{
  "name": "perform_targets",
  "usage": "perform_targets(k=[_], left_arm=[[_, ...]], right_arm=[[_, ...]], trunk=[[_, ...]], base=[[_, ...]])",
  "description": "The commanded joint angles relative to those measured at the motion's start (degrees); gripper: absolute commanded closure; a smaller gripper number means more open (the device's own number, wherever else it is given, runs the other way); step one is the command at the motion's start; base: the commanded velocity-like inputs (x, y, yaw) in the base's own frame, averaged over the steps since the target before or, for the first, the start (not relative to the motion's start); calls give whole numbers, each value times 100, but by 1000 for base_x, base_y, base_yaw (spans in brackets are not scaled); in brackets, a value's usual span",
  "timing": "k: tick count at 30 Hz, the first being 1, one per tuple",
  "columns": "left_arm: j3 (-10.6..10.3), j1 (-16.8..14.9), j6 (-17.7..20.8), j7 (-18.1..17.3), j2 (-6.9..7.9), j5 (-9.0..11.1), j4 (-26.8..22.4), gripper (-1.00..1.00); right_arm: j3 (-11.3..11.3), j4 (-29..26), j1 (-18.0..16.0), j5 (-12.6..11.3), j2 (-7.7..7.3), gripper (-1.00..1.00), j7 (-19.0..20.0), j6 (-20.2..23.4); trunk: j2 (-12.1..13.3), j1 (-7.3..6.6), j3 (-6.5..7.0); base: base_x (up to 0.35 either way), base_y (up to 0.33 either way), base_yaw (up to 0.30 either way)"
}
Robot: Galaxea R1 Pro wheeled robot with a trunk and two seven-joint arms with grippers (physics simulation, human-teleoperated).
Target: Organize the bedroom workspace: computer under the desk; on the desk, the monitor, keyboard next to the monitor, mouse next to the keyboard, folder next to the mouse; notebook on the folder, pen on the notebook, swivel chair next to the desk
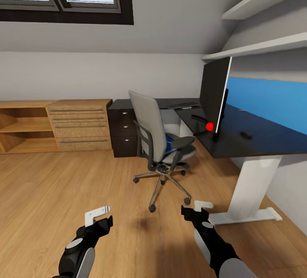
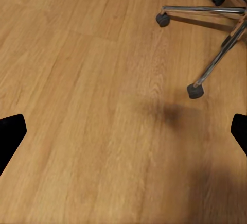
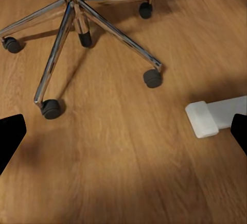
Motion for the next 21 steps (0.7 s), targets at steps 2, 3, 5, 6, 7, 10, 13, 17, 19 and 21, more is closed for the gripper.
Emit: perform_targets(k=[2, 3, 5, 6, 7, 10, 13, 17, 19, 21], left_arm=[[-10, -4, 13, 55, -2, 60, -6, -100], [-10, -4, 13, 55, -2, 60, -8, -100], [-11, -4, 13, 56, -3, 60, -20, -100], [-15, -4, 13, 56, -4, 60, -57, -100], [-17, -4, 13, 56, -4, 60, -93, -100], [-20, -4, 13, 56, -4, 60, -168, -100], [-20, -4, 13, 56, -2, 60, -189, -100], [-16, -4, 13, 54, 2, 60, -196, -100], [-14, -4, 13, 51, 3, 60, -195, -100], [-18, -4, 19, 39, 7, 60, -171, -100]], right_arm=[[-6, -6, -3, -31, 3, -100, -6, -59], [-4, -6, -3, -31, 3, -100, -8, -96], [1, -9, -3, -27, 3, -100, -11, -247], [-1, -3, -3, -16, 3, -100, -17, -381], [-6, 4, -5, -12, -12, -100, -21, -433], [-2, 31, -62, -9, -129, -100, -89, -492], [1, 241, -451, -6, -208, -100, -172, -505], [-2, 1010, -1026, -35, -390, -100, -209, -548], [-1, 1456, -1247, -46, -473, -100, -217, -673], [2, 1776, -1384, -44, -525, -100, -222, -1009]], trunk=[[-84, 43, -42], [-124, 65, -60], [-205, 109, -96], [-245, 131, -114], [-285, 153, -132], [-405, 219, -186], [-525, 285, -240], [-525, 285, -240], [-525, 285, -240], [-525, 285, -240]], base=[[0, 0, 0], [0, 0, 0], [0, 0, 0], [0, 0, 0], [0, 0, 0], [0, 0, 0], [0, 0, 0], [0, 0, 0], [0, 0, 0], [0, 0, 0]])
